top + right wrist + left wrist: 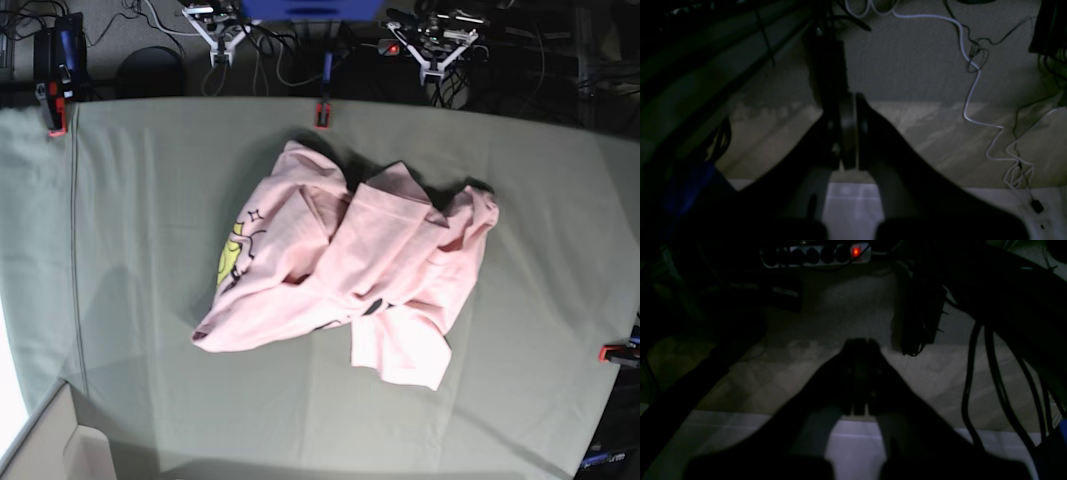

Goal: Layout the t-shirt on the table in an organized manner, then fold the t-shirt properly
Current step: 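Move both grippers from rest toward the crumpled pink t-shirt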

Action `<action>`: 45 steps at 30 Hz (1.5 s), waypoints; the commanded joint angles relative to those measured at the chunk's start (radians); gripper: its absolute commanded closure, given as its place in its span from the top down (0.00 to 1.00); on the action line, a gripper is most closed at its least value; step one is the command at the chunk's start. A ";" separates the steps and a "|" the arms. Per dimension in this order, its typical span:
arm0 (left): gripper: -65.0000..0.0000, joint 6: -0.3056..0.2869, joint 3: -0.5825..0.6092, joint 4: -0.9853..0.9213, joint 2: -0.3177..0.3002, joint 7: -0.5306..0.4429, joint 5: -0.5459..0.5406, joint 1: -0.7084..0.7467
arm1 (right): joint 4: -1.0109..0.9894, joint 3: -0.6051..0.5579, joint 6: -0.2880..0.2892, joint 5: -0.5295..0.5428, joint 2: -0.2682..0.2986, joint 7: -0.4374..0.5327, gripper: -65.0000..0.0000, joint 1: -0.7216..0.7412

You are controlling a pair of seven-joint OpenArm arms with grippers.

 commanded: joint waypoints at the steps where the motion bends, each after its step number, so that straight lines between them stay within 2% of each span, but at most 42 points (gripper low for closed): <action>1: 0.00 0.007 0.000 0.004 -0.002 -0.002 0.001 0.001 | 0.003 -0.004 0.012 0.004 -0.003 0.001 0.00 0.004; 7: 0.00 0.007 -0.003 0.008 -0.002 -0.003 0.001 0.012 | 0.003 -0.004 0.012 0.001 0.011 0.004 0.00 0.004; 35: 0.00 0.007 0.000 0.022 -0.007 -0.003 0.001 0.016 | 0.006 -0.002 0.015 0.001 0.011 0.007 0.00 -0.015; 37: 0.00 0.005 -0.005 0.101 -0.027 -0.003 0.000 0.070 | 0.046 -0.004 0.017 0.001 0.011 0.008 0.00 -0.055; 40: 0.00 0.005 -0.005 0.334 -0.045 0.000 -0.019 0.208 | 0.222 -0.005 0.017 0.001 0.011 0.007 0.00 -0.170; 43: 0.00 0.005 -0.002 0.616 -0.111 0.017 -0.124 0.371 | 0.459 -0.005 0.017 0.000 0.011 -0.003 0.00 -0.318; 45: 0.00 0.005 0.001 0.805 -0.160 0.072 -0.217 0.458 | 0.611 -0.005 0.017 0.000 0.011 -0.004 0.00 -0.421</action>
